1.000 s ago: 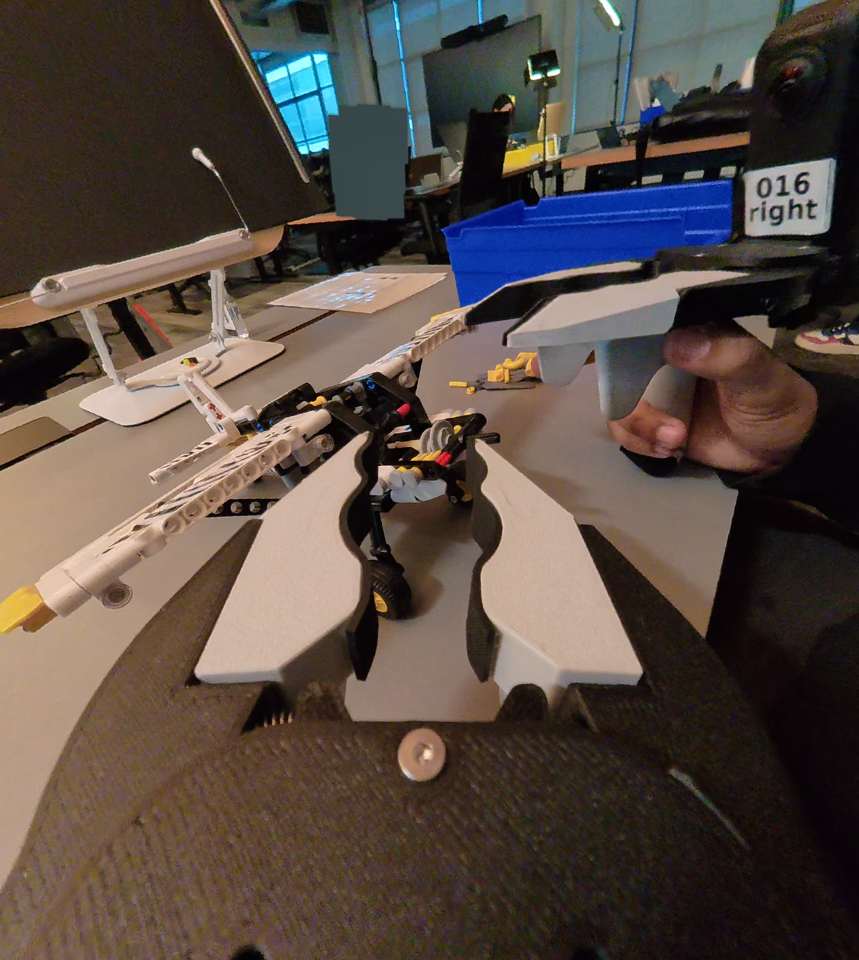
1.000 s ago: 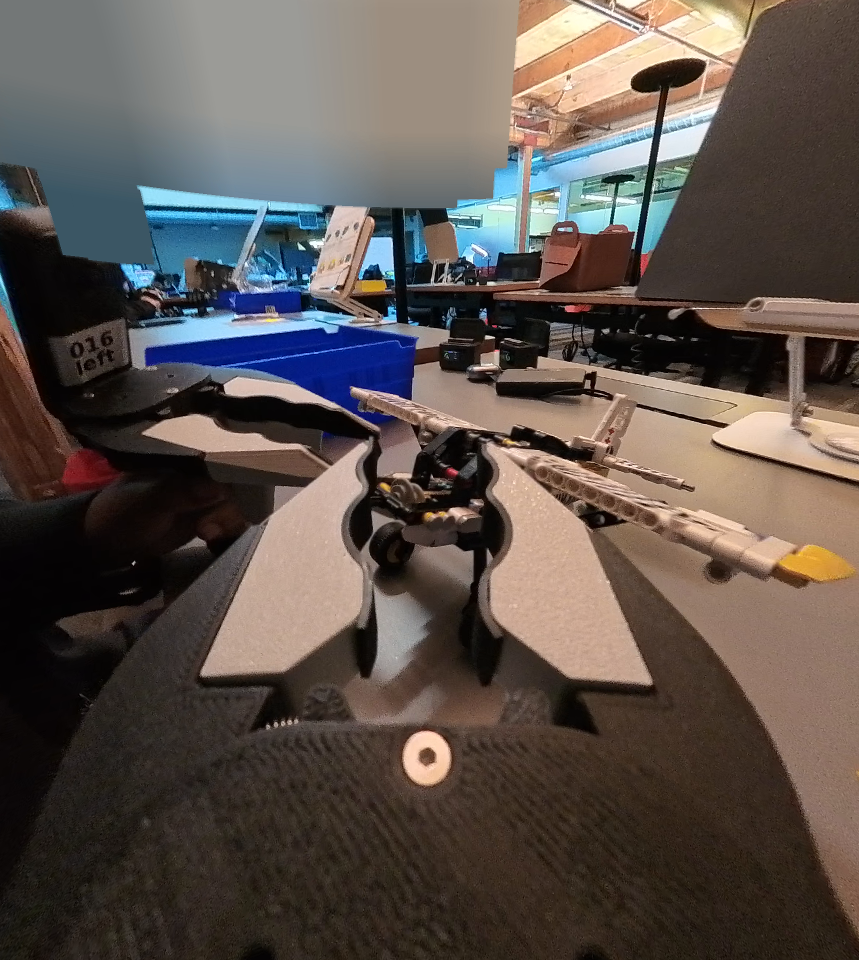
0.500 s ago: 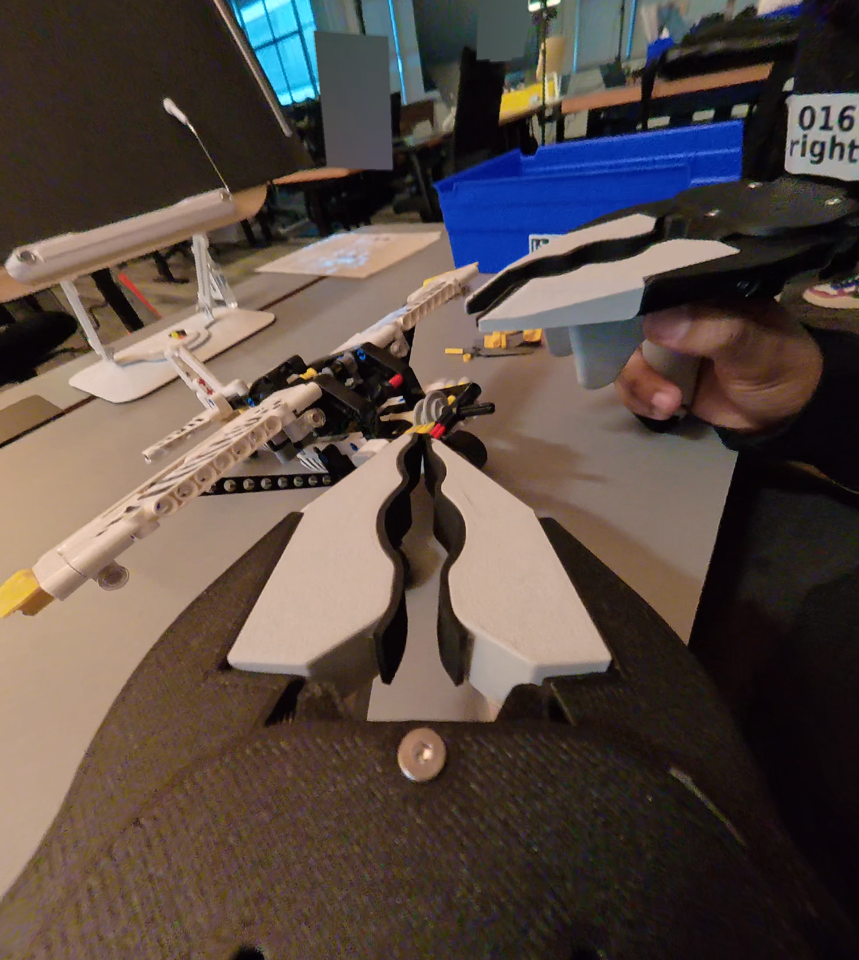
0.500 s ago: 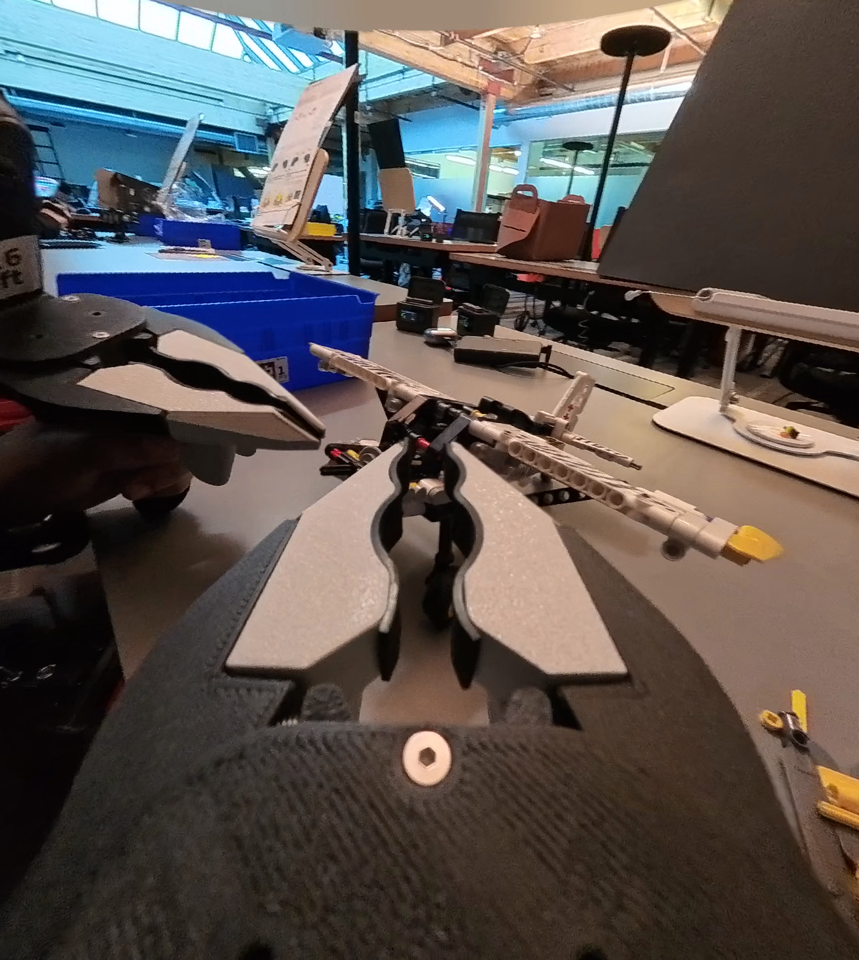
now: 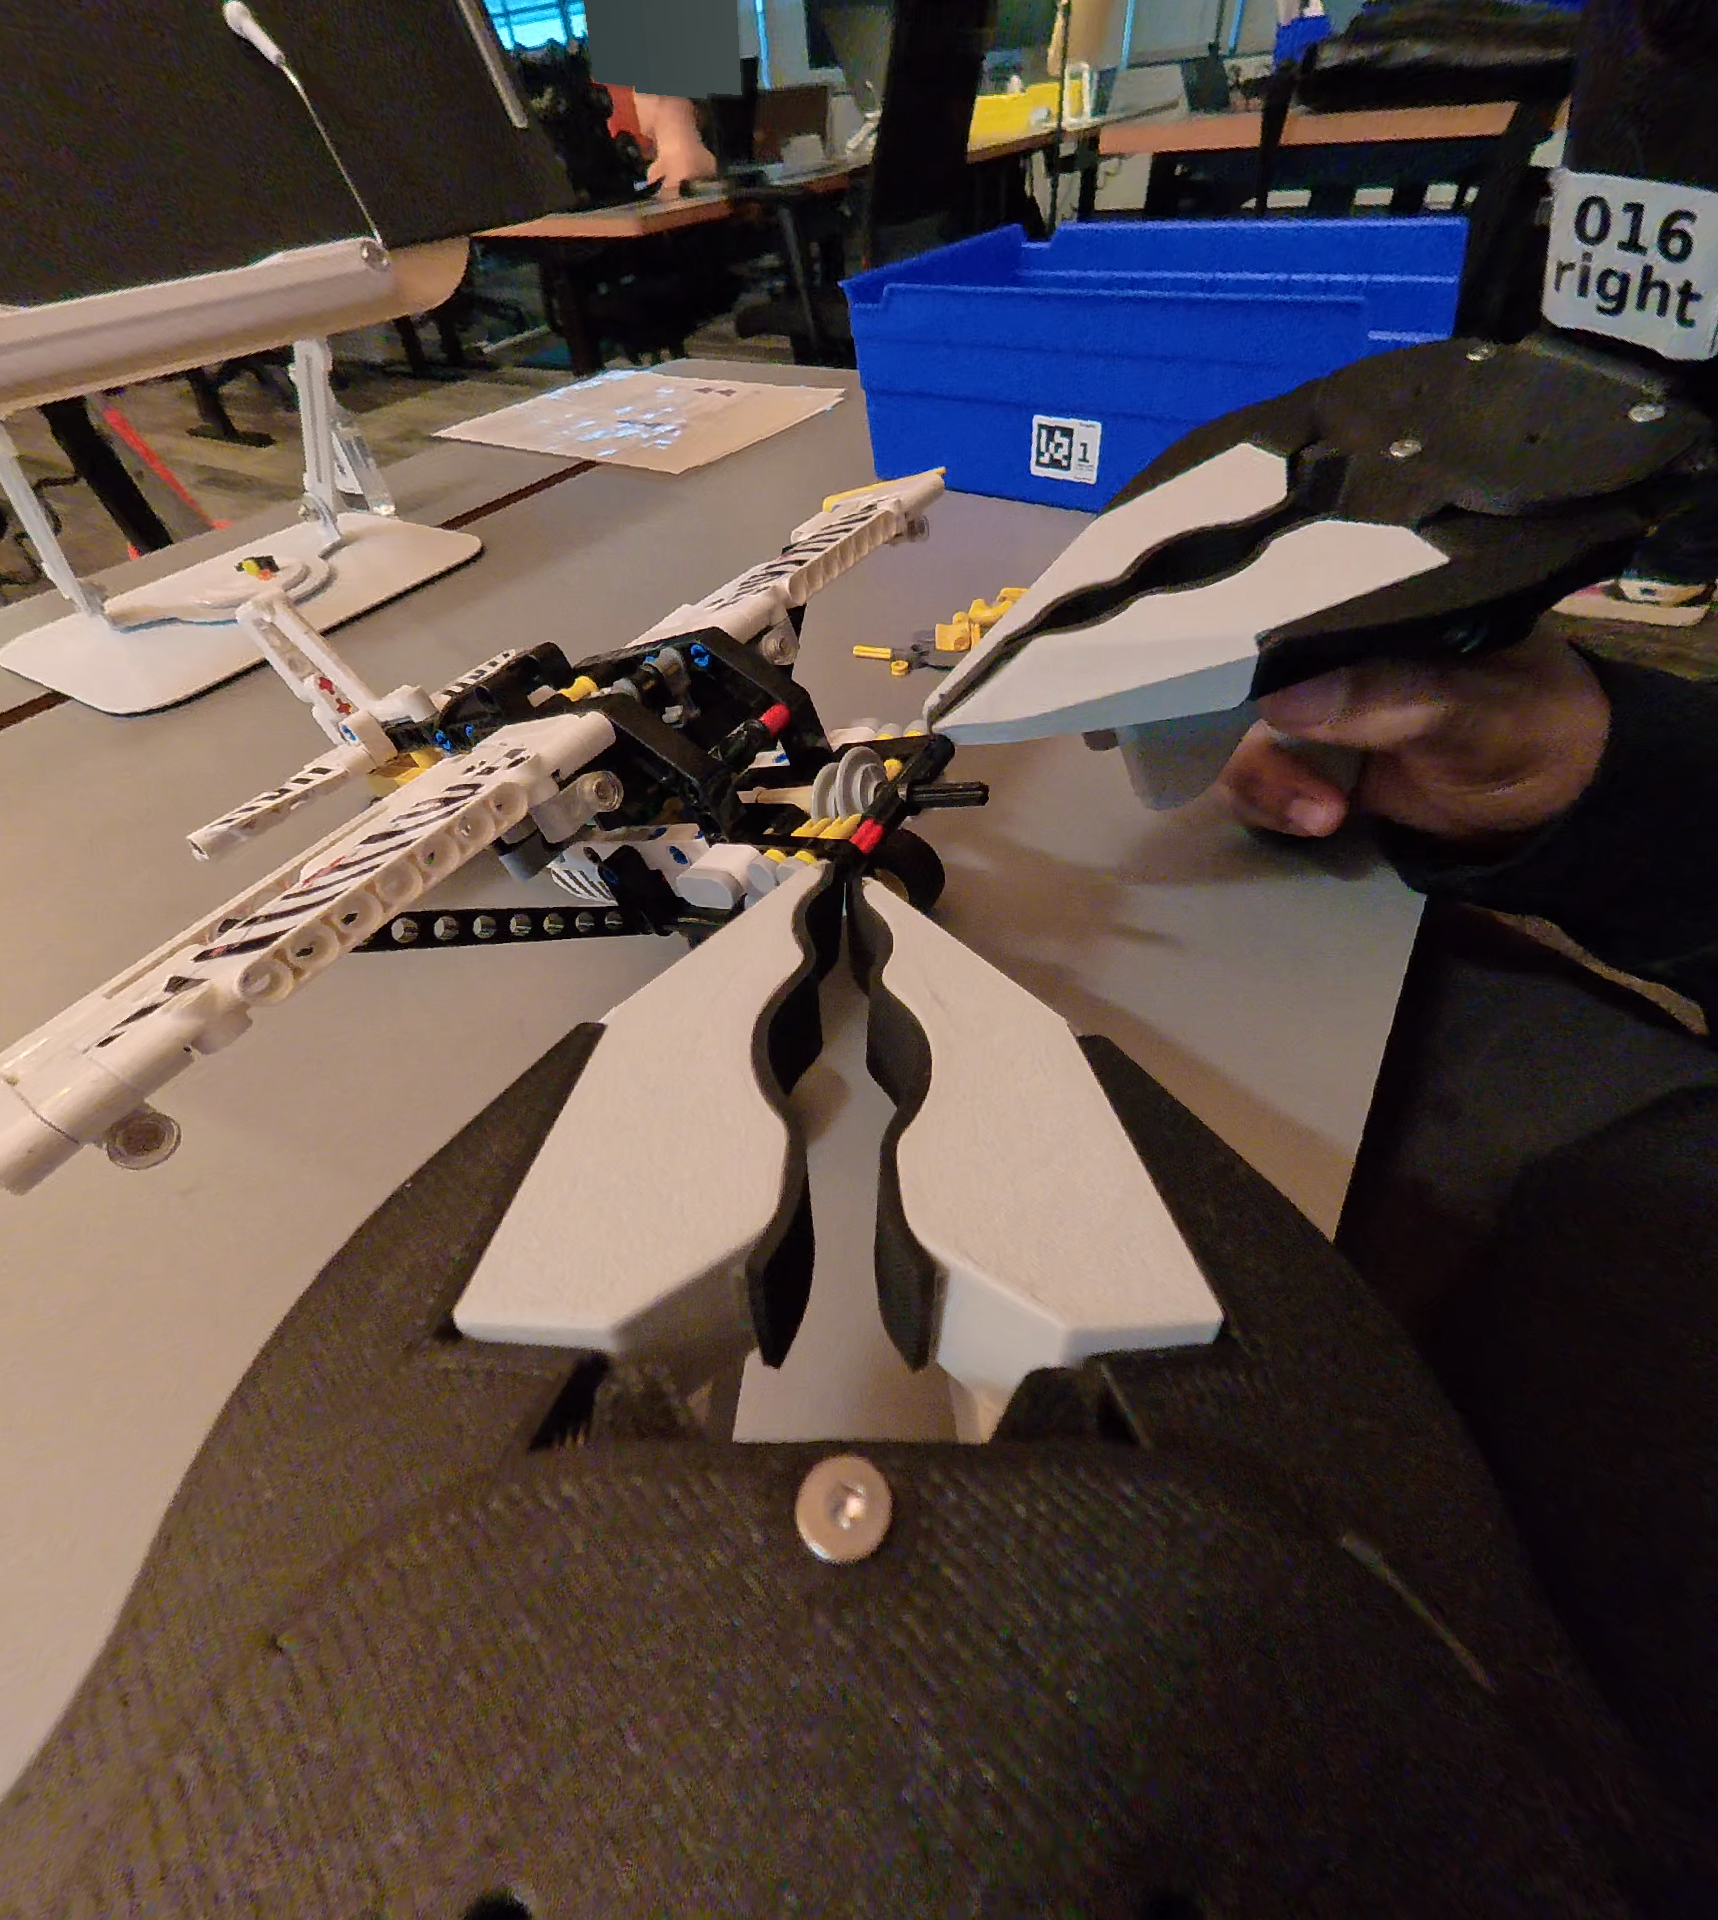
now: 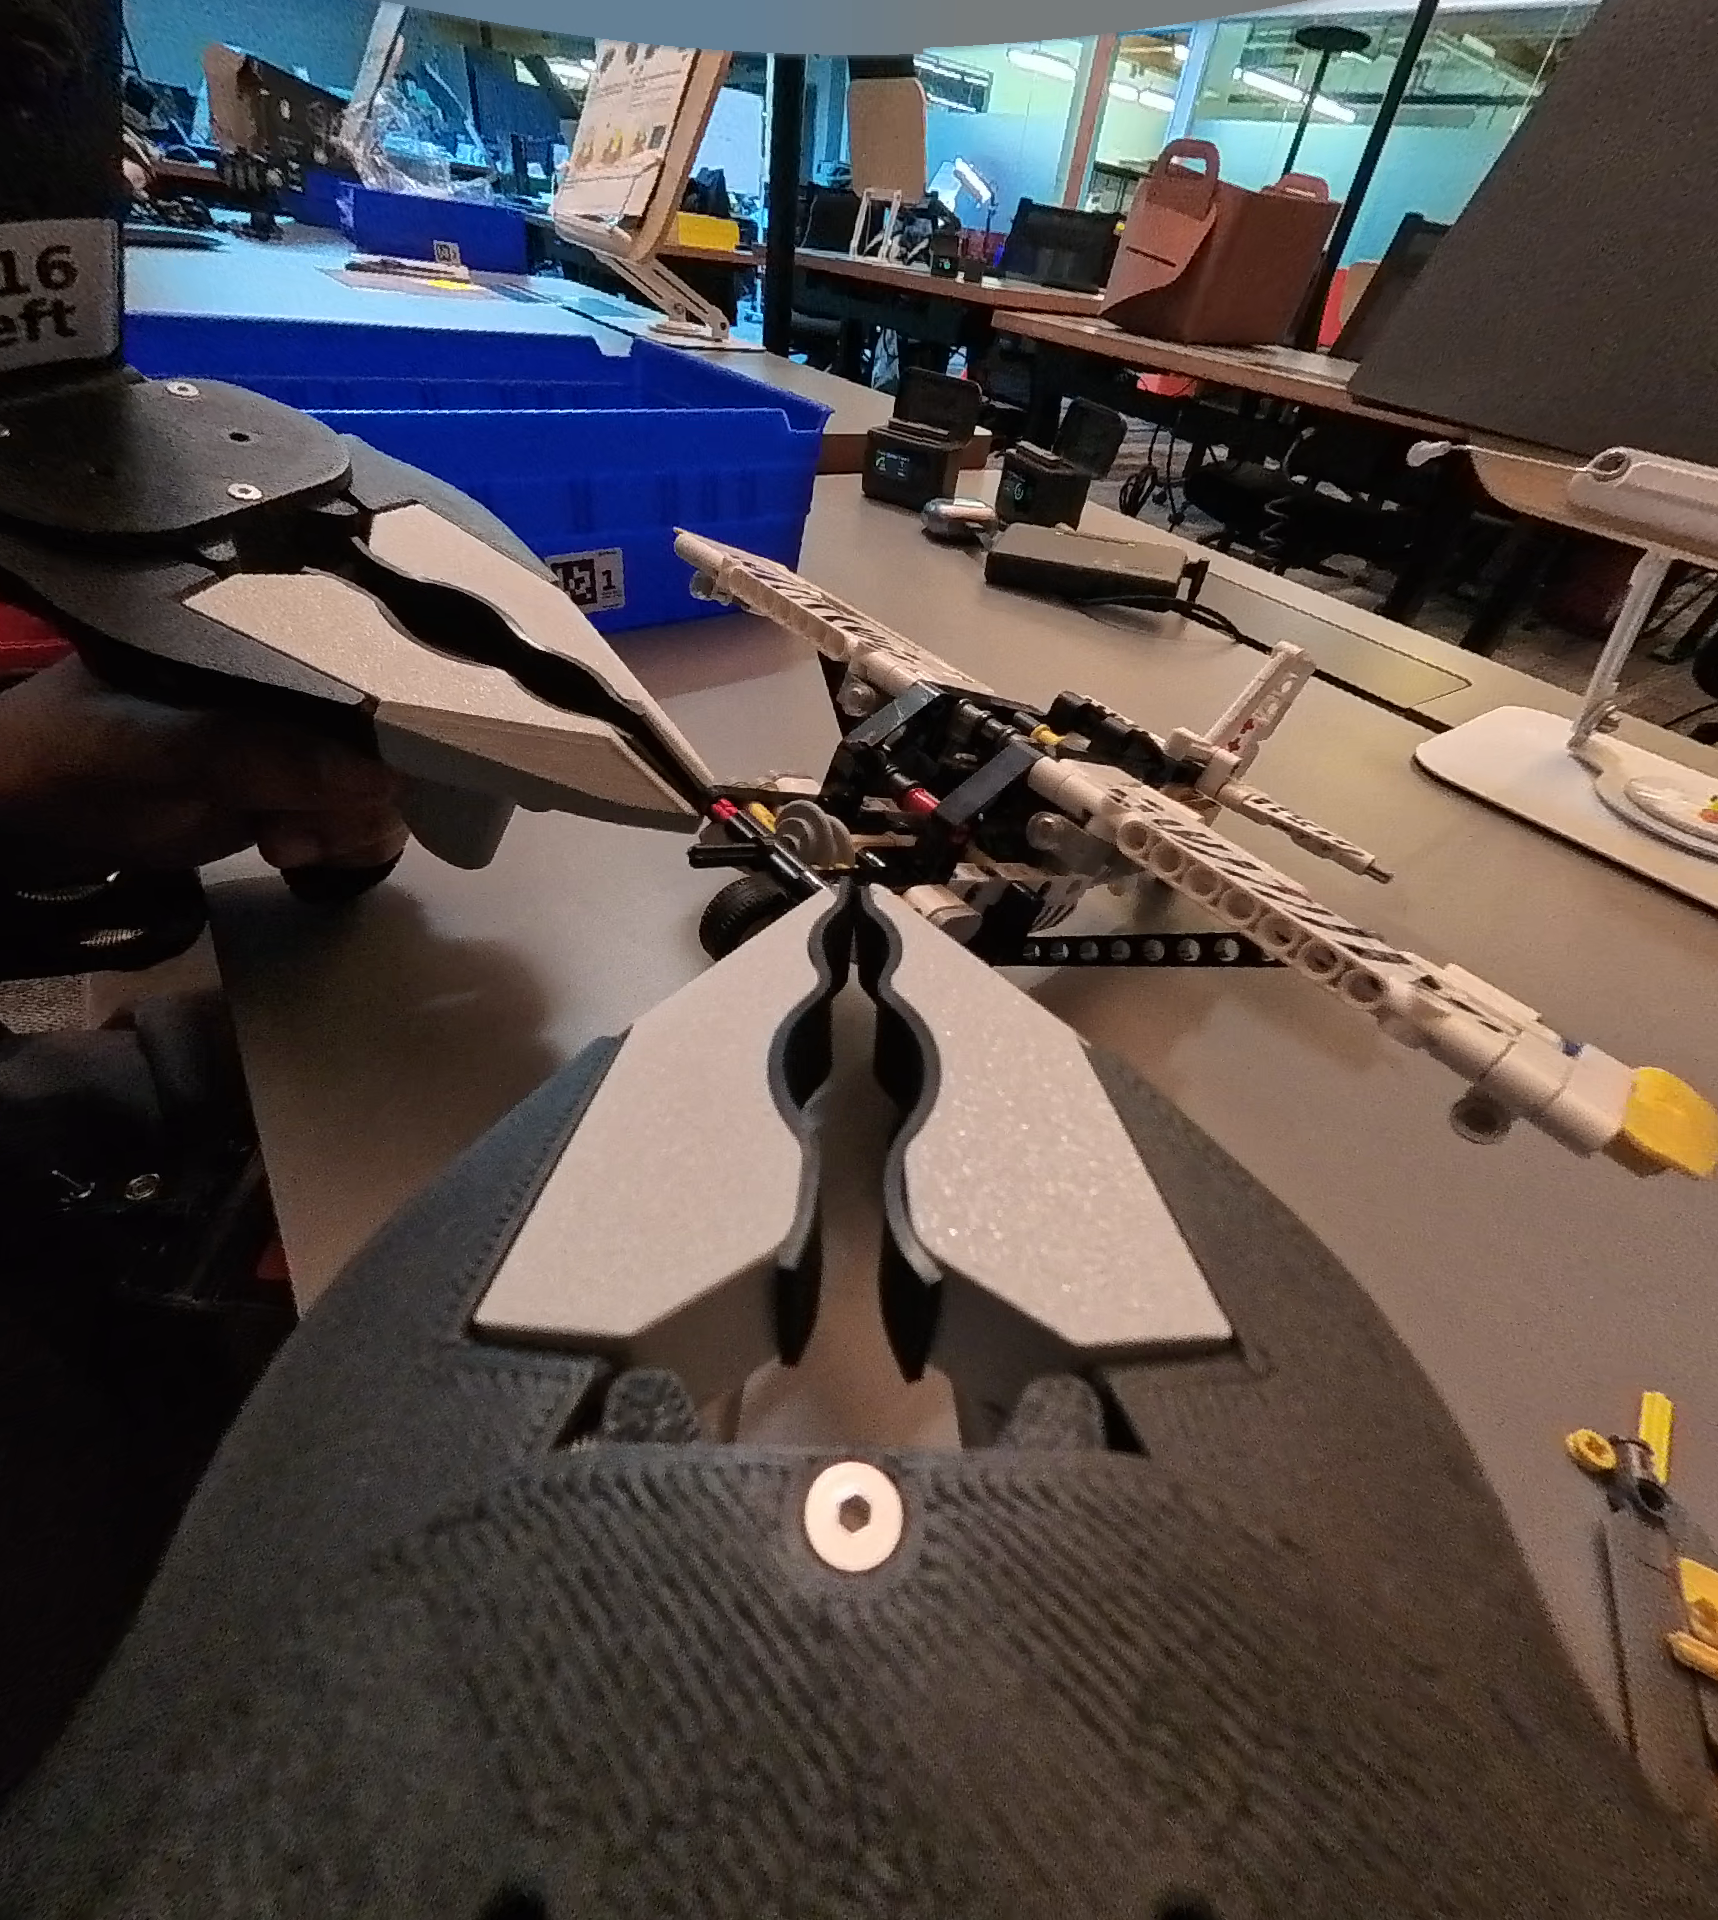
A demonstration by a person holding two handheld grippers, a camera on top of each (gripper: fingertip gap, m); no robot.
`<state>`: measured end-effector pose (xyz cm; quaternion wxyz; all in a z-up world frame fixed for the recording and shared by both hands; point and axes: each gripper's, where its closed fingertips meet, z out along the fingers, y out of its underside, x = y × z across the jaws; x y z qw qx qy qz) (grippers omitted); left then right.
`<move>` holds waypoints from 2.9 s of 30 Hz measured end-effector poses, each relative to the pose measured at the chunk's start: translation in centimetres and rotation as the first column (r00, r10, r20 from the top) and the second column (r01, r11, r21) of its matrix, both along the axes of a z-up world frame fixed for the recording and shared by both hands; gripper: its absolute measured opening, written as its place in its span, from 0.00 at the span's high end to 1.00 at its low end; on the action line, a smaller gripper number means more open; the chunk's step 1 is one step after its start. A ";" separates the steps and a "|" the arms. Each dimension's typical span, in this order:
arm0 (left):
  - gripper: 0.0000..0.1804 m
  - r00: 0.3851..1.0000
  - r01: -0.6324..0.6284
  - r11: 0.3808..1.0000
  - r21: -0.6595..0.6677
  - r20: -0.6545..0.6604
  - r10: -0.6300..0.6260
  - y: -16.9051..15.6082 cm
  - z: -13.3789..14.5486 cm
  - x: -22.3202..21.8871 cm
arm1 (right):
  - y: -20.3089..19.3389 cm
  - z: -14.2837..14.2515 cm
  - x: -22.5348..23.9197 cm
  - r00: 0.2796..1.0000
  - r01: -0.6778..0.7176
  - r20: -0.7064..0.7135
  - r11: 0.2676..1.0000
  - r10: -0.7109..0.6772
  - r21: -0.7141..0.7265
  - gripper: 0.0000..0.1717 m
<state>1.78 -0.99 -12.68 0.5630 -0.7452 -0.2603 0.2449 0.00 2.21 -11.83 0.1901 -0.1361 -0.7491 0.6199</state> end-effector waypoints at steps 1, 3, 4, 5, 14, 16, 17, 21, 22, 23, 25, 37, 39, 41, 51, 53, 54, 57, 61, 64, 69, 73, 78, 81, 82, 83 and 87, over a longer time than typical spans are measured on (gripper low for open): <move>1.00 1.000 0.002 1.000 -0.002 -0.001 -0.002 0.1 0.0 0.0 | 0.0 0.0 0.0 1.000 0.000 0.000 1.000 0.000 0.000 1.00; 1.00 1.000 0.003 1.000 0.001 -0.003 -0.003 0.2 0.0 0.1 | 0.0 0.0 0.0 1.000 0.002 0.001 1.000 -0.002 0.000 1.00; 1.00 1.000 0.001 1.000 0.000 -0.005 -0.001 0.2 0.1 0.1 | 0.0 0.0 0.0 1.000 0.003 0.001 1.000 -0.003 0.000 1.00; 1.00 1.000 -0.003 1.000 0.000 -0.007 0.003 0.2 0.1 0.1 | 0.0 0.0 0.0 1.000 0.004 0.000 1.000 -0.004 0.001 1.00; 1.00 0.999 -0.033 0.999 0.024 0.015 0.033 0.2 0.1 -0.2 | 0.0 -0.1 -0.2 1.000 0.004 0.017 1.000 -0.004 -0.002 1.00; 1.00 0.999 -0.047 0.999 0.021 0.011 0.046 0.2 0.1 -0.3 | 0.0 -0.1 -0.2 1.000 0.007 0.020 1.000 -0.007 -0.001 1.00; 1.00 0.999 -0.052 0.998 0.021 0.011 0.051 0.2 0.1 -0.3 | 0.0 -0.1 -0.3 1.000 0.009 0.022 1.000 -0.009 -0.001 1.00; 1.00 0.998 -0.061 0.998 0.017 0.013 0.061 0.2 0.1 -0.4 | 0.0 -0.1 -0.3 1.000 0.014 0.022 1.000 -0.014 0.000 1.00; 1.00 0.998 -0.061 0.998 0.014 0.012 0.060 0.2 0.1 -0.4 | 0.0 -0.1 -0.3 1.000 0.015 0.022 1.000 -0.015 0.000 1.00; 1.00 0.998 -0.059 0.998 0.012 0.012 0.059 0.2 0.1 -0.4 | 0.0 -0.1 -0.3 1.000 0.015 0.021 1.000 -0.015 0.000 1.00; 1.00 0.998 -0.055 0.998 0.023 0.018 0.055 0.3 0.1 -0.4 | 0.0 -0.1 -0.3 1.000 0.016 0.021 1.000 -0.016 -0.002 1.00; 0.92 0.991 -0.081 0.988 0.129 0.118 0.066 0.7 0.3 -0.6 | -0.4 -0.6 0.1 1.000 -0.013 0.012 0.999 0.012 0.040 1.00; 0.94 0.991 -0.093 0.989 0.116 0.104 0.081 0.6 0.3 -0.7 | -0.5 -0.6 0.1 0.999 0.015 -0.030 0.998 -0.013 0.059 1.00; 0.96 0.992 -0.092 0.989 0.113 0.099 0.081 0.4 0.3 -0.7 | -0.5 -0.5 0.3 0.998 0.017 -0.058 0.998 -0.014 0.057 1.00; 0.96 0.994 -0.109 0.983 0.151 0.043 0.104 -0.7 1.3 -0.9 | 2.1 2.4 -0.6 0.998 0.006 0.066 0.974 0.010 -0.228 1.00; 0.93 0.992 -0.125 0.982 0.143 0.051 0.119 -1.0 1.1 -1.2 | 2.6 2.8 -0.9 0.996 0.011 0.086 0.961 0.013 -0.276 1.00; 0.92 0.991 -0.130 0.981 0.142 0.059 0.123 -1.0 0.8 -1.3 | 2.8 3.0 -1.0 0.995 0.013 0.094 0.955 0.015 -0.296 1.00; 0.89 0.990 -0.126 0.980 0.157 0.081 0.114 -1.0 0.8 -1.4 | 3.2 3.3 -1.1 0.993 0.015 0.114 0.941 0.025 -0.337 0.99; 0.87 0.990 -0.120 0.980 0.157 0.099 0.105 -0.9 0.6 -1.5 | 3.5 3.5 -1.3 0.991 0.022 0.130 0.932 0.027 -0.362 0.98; 0.86 0.989 -0.116 0.982 0.146 0.105 0.102 -0.8 0.4 -1.5 | 3.5 3.5 -1.3 0.991 0.022 0.130 0.931 0.027 -0.365 0.98; 0.87 0.989 -0.098 0.987 0.130 0.121 0.082 -0.5 0.1 -1.4 | 3.3 3.4 -1.1 0.992 0.015 0.121 0.935 0.030 -0.354 0.99; 0.87 0.989 -0.089 0.989 0.117 0.128 0.074 -0.3 0.0 -1.4 | 3.2 3.3 -1.0 0.994 0.014 0.111 0.940 0.025 -0.341 0.99; 0.87 0.989 -0.082 0.991 0.105 0.132 0.068 -0.1 -0.2 -1.4 | 3.0 3.3 -1.0 0.995 0.013 0.099 0.945 0.020 -0.327 0.99; 0.87 0.988 -0.078 0.991 0.106 0.141 0.063 -0.1 -0.3 -1.4 | 2.9 3.2 -0.9 0.995 0.013 0.096 0.947 0.019 -0.322 0.99; 0.87 0.988 -0.078 0.991 0.108 0.143 0.062 -0.1 -0.3 -1.4 | 2.9 3.2 -0.9 0.995 0.013 0.095 0.947 0.019 -0.321 0.99; 0.87 0.988 -0.078 0.991 0.109 0.144 0.061 -0.1 -0.3 -1.4 | 2.9 3.2 -0.9 0.995 0.013 0.095 0.947 0.019 -0.320 0.99; 0.87 0.987 -0.076 0.991 0.114 0.152 0.059 -0.1 -0.3 -1.4 | 2.9 3.2 -0.9 0.995 0.013 0.094 0.947 0.018 -0.320 0.99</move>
